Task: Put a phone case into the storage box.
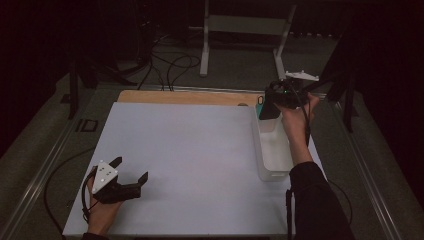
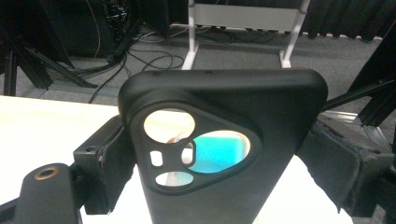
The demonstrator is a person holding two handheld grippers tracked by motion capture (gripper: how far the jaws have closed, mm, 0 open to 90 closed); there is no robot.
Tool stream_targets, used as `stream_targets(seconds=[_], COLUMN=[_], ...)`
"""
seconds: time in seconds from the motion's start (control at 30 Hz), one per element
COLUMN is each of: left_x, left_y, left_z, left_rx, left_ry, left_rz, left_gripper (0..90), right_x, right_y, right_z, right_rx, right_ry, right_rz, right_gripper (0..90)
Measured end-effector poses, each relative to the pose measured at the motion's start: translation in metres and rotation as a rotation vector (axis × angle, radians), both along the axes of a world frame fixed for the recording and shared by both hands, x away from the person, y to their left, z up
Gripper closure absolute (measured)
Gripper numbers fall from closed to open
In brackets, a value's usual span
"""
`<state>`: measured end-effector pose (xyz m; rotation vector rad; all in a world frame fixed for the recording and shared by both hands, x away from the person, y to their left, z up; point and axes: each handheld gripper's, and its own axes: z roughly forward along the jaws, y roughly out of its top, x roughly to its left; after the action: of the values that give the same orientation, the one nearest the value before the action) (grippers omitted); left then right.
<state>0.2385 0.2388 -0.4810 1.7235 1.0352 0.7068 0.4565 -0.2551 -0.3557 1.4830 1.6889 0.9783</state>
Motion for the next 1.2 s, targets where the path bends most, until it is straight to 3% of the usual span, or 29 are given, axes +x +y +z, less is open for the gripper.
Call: stream_targets(seconds=[0.37, 1.2], left_x=[0.0, -0.001], left_y=[0.0, 0.0], left_z=[0.0, 0.0], left_rx=[0.001, -0.003], left_ry=[-0.001, -0.002], left_rz=[-0.002, -0.002], left_gripper=[0.3, 0.3], right_x=[0.002, 0.009], right_y=[0.002, 0.007], right_z=[-0.021, -0.053], right_rx=[-0.005, -0.026], right_ry=[0.044, 0.12], right_rz=[-0.009, -0.026], right_gripper=[14.7, 14.4])
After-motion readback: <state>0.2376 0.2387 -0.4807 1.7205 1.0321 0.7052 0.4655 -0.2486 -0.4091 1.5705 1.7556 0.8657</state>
